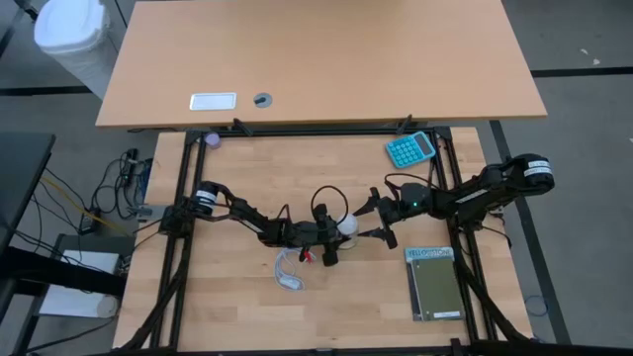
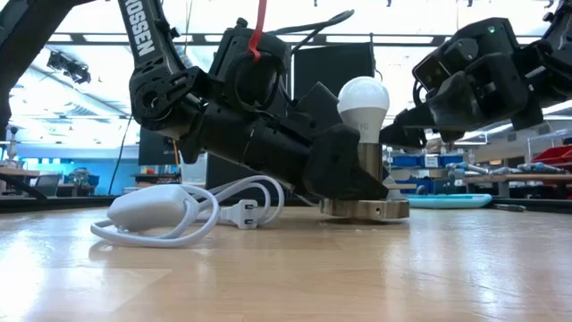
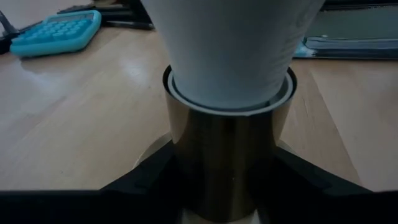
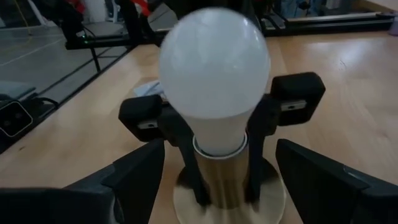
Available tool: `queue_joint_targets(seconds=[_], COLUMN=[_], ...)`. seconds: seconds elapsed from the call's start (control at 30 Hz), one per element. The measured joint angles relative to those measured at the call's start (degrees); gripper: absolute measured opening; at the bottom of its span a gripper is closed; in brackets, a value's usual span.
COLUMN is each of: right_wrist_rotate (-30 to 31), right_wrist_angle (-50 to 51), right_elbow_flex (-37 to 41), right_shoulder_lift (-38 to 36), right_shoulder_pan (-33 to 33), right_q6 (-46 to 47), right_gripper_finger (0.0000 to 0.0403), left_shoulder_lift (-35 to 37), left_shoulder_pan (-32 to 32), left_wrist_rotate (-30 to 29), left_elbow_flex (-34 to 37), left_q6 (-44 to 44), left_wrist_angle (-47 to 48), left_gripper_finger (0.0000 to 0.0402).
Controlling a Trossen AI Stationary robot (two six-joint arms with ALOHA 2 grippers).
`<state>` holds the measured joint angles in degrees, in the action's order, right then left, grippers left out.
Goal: Screw lightbulb
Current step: Insert the lightbulb into the socket
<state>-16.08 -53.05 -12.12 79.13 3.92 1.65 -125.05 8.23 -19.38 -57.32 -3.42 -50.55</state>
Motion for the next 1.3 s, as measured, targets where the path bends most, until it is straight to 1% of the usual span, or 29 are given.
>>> queue_joint_targets(seconds=[0.1,0.2,0.53,0.73,0.83,0.97,1.07,1.23,1.3], right_wrist_rotate=[0.3,0.2,0.2,-0.6,0.0,0.2,0.2,0.2,0.2], right_wrist_angle=[-0.2,-0.6,-0.8,-0.8,-0.6,-0.3,-2.6,-9.8,-9.9], right_elbow_flex=[0.0,0.0,0.0,0.0,-0.1,-0.1,-0.1,-0.2,-1.0], right_shoulder_lift=[0.0,0.0,0.0,0.0,0.5,2.6,4.6,8.3,10.0], right_shoulder_pan=[0.0,0.0,0.8,0.2,-0.5,-0.5,-0.8,-1.1,-1.1], right_q6=[0.2,0.2,1.2,1.7,1.3,1.1,0.9,-0.4,-0.5], right_gripper_finger=[0.0309,0.0309,0.0309,0.0309,0.0309,0.0309,0.0309,0.0309,0.0309], left_shoulder_lift=[0.2,1.2,2.8,2.5,1.0,-1.9,-2.1,-2.2,-2.2], left_shoulder_pan=[-0.1,-0.4,-0.4,-0.4,-0.4,-0.4,-0.4,-0.4,-0.4], left_wrist_rotate=[-0.5,-0.5,-0.7,-0.6,-0.1,0.0,0.0,0.0,0.0], left_elbow_flex=[0.0,-0.3,-1.0,-0.9,-1.0,-1.0,-1.0,-1.0,-1.0], left_q6=[1.1,1.2,-0.2,0.0,0.0,-1.4,-1.8,-1.5,-1.5], left_wrist_angle=[-2.3,-2.3,2.8,3.7,3.0,0.3,-0.3,-1.1,-1.1], left_gripper_finger=[0.0206,0.0206,0.0206,0.0206,0.0206,0.0206,0.0206,0.0206,0.0206])
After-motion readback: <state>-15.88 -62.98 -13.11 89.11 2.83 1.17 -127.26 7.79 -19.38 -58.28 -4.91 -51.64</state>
